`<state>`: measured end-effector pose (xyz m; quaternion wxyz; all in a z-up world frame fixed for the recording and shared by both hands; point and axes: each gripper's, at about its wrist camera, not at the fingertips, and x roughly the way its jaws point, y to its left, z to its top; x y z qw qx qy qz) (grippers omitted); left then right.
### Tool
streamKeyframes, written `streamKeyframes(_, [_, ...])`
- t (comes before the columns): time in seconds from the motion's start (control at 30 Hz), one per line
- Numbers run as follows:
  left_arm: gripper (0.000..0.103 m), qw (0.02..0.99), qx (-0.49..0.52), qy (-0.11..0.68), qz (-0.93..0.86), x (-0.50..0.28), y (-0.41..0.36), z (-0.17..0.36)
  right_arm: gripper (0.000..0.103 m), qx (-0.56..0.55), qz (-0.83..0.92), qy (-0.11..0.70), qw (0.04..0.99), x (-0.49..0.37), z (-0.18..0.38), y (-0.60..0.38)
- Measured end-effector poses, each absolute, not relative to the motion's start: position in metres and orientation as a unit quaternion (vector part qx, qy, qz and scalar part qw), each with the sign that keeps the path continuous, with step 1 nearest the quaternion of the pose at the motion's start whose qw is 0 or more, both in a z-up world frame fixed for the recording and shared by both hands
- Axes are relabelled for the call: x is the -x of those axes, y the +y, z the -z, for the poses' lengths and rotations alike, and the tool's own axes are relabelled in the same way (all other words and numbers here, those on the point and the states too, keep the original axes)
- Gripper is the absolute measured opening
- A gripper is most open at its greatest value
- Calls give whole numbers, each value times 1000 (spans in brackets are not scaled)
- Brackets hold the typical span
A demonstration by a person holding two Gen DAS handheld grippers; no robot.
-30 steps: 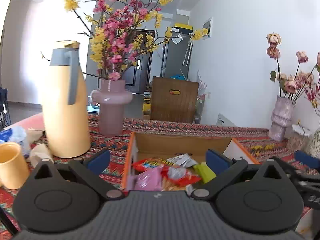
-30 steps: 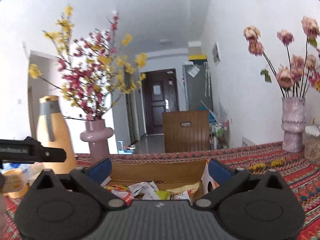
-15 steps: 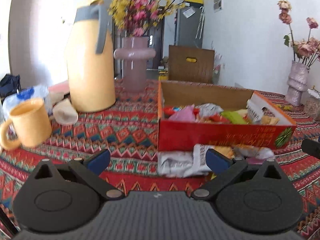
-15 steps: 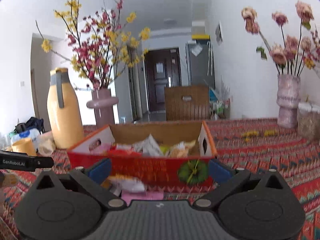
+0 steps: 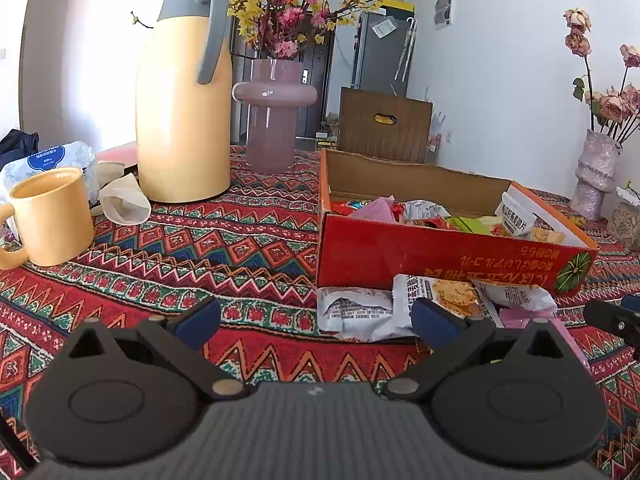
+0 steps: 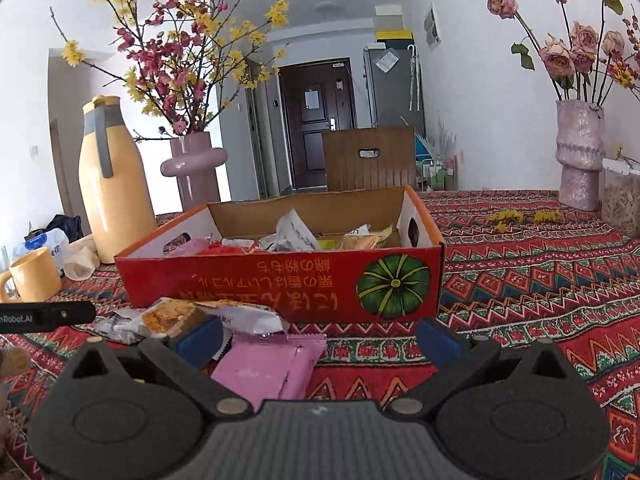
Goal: Organize snacks
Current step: 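Move both grippers back over the remaining snack pile, then grasp another pink pastry pack with the right gripper and lift it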
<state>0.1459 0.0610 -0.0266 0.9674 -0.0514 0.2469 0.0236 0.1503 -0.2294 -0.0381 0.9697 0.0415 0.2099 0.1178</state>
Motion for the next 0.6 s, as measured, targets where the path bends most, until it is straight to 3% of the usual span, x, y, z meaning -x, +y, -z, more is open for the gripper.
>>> streamKeyframes(0.6, [103, 966, 79, 244, -28, -144, 71, 27, 103, -48, -104, 236, 965, -159, 41, -231])
